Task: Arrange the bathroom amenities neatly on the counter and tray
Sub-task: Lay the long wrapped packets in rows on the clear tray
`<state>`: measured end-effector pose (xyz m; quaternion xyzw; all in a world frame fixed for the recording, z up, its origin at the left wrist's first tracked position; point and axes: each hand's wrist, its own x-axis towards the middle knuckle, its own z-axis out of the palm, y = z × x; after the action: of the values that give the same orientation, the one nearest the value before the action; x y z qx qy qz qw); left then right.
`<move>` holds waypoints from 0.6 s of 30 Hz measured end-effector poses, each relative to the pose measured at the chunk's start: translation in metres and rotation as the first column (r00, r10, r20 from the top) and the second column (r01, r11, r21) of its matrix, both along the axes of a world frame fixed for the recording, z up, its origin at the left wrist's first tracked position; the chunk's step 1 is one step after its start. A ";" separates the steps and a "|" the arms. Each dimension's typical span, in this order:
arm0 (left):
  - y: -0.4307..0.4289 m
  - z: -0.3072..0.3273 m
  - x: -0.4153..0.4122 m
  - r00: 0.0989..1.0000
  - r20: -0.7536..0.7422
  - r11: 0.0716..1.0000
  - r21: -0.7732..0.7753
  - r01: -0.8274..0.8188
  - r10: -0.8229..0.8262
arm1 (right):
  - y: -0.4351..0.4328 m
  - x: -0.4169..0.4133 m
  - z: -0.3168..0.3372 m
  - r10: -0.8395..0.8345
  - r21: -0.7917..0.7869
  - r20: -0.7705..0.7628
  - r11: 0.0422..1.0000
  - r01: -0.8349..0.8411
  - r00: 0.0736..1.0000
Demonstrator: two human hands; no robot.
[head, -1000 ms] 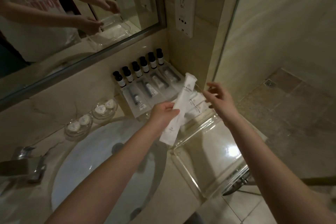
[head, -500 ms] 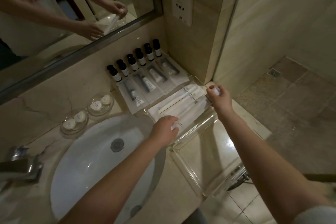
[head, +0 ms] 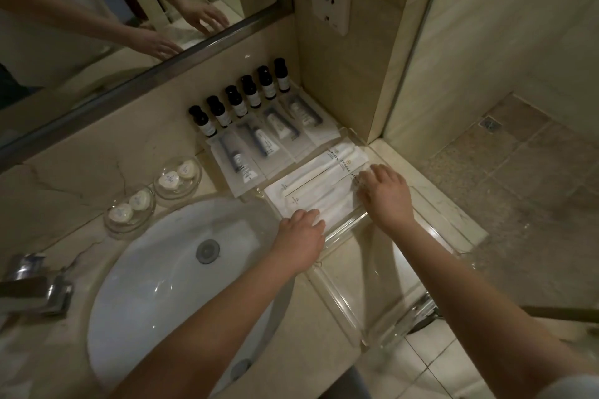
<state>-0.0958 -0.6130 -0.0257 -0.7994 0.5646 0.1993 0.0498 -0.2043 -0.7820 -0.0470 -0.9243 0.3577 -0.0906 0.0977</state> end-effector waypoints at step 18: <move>0.011 0.026 0.017 0.987 -0.077 0.988 -0.057 -0.146 0.142 | 0.027 0.008 0.039 0.109 0.141 -0.203 0.987 -0.081 0.973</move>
<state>-0.0790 -0.6016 0.0004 -0.8315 0.5127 0.2135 -0.0104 -0.1964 -0.7552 -0.0078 -0.9363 0.3264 0.0362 0.1245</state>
